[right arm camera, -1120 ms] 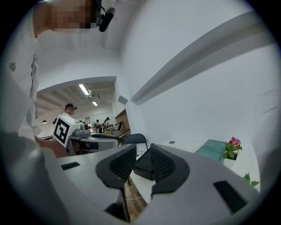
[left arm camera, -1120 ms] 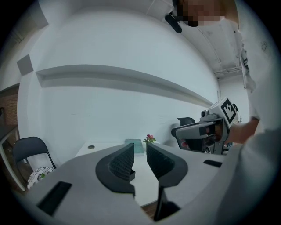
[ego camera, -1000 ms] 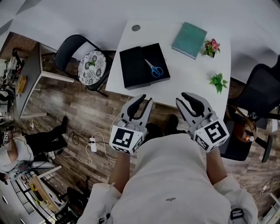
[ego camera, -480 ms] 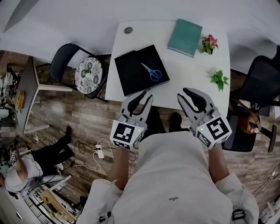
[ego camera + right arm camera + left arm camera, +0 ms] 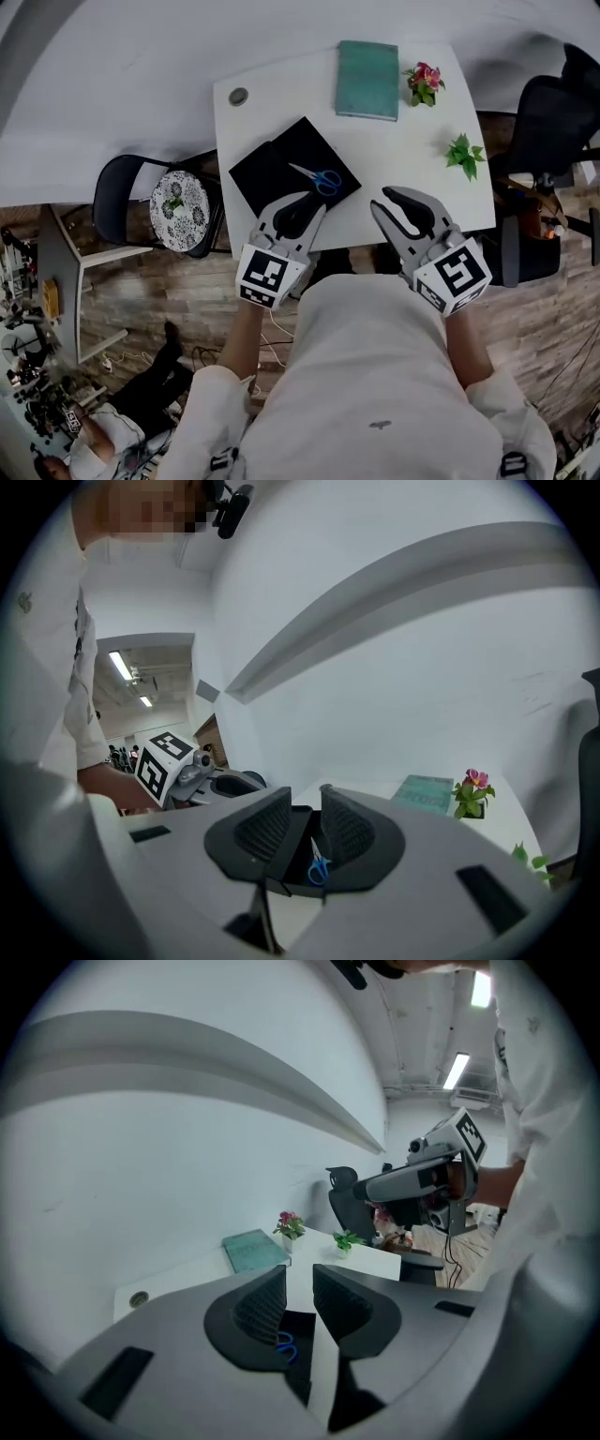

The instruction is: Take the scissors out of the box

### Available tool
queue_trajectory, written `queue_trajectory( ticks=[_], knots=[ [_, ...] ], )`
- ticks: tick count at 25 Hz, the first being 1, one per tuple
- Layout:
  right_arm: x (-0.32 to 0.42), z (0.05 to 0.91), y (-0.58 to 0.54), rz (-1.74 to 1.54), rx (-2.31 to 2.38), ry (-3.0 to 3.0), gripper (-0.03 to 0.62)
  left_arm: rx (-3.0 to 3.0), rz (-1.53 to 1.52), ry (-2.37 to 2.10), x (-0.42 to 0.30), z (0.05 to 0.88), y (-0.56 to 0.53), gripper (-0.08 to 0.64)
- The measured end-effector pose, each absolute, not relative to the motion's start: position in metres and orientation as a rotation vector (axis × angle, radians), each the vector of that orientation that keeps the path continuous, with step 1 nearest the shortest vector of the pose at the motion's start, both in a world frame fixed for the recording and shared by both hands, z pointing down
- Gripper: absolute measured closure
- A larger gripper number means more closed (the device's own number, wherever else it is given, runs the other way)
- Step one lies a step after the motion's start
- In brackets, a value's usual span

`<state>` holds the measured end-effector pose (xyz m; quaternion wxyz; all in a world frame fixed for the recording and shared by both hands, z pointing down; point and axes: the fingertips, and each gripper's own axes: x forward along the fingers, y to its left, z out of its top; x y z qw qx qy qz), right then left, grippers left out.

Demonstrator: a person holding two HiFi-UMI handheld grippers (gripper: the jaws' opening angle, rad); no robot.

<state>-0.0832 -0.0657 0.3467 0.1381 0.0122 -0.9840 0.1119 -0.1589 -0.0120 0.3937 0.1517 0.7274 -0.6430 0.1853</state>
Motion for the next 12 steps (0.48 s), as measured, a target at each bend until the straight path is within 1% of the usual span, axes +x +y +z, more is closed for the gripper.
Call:
queue_trajectory(
  ticks=[12],
  knots=[
    [-0.110, 0.367, -0.076, 0.365, 0.319, -2.770, 0.497, 2.335, 0.734, -1.441, -0.187, 0.437, -0.038, 0.463]
  ],
)
